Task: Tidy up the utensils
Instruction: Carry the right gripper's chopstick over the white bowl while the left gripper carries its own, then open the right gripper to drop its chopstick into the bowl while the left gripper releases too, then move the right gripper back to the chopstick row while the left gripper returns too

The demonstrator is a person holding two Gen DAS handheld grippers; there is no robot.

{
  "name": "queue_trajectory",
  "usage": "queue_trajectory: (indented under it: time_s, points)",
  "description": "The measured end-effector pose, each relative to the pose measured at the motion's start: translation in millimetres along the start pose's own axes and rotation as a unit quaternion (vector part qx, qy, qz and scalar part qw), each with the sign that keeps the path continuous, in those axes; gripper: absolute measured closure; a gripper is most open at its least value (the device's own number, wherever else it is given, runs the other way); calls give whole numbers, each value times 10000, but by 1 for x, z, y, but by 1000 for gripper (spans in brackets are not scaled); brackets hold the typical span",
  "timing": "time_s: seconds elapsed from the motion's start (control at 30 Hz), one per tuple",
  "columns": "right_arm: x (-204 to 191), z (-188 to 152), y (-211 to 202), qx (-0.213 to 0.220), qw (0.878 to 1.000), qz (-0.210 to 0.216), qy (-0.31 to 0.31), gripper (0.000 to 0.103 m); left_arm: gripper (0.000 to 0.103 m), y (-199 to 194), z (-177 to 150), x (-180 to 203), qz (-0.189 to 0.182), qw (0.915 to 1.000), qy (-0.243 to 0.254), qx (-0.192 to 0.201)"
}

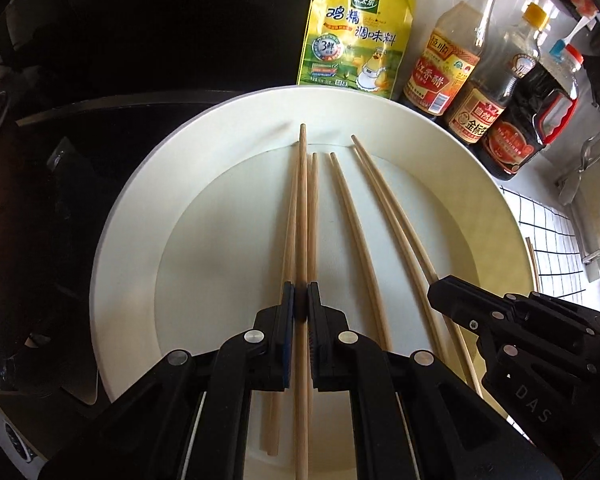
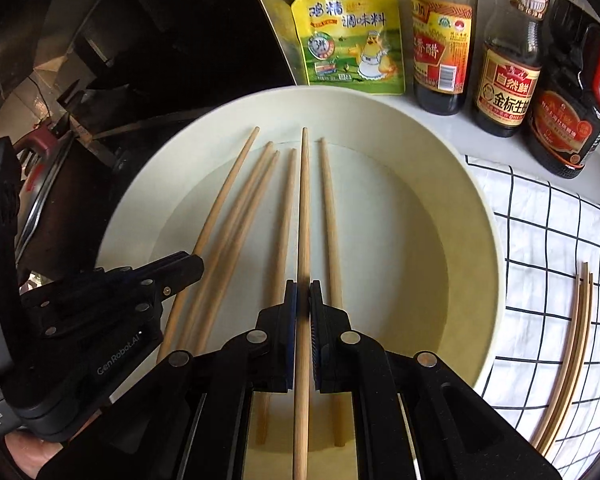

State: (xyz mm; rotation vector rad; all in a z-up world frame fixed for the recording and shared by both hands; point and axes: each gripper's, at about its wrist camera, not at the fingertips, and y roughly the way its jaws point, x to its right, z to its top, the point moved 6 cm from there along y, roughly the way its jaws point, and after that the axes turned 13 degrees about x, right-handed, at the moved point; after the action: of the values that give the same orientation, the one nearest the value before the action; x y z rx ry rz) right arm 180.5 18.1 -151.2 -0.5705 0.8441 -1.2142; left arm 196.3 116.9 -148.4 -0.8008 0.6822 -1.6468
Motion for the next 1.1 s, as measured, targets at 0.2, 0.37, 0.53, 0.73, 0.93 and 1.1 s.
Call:
queue_trajectory:
  time_s: [0.2,0.37,0.53,0.73,0.93,1.1]
  points:
    - [2,0,5,-27,10000,-72,-18,97,96,8,-4,-4,-34,9999,-35,-156]
    - [5,0,7,-74,9999,-77,-3,97,93,6,-4,-6,-13,9998,-88,-149]
    - [6,3,0,69,9999,-86,-15,93,46,-5,2,-11,103,9998,-142,55]
    - [10,2,-14,232,9997,-125,-16,93,45,-18,5,-15,168,9995,-120,240]
    - [12,-6,-23,269,9996,-75,1,92,45,-28,0,-15,142,9994,-147,270]
    - [14,-9,-35,404,9991,-88,-4,92,45,-37,-6,-9,110,9994,-128,310]
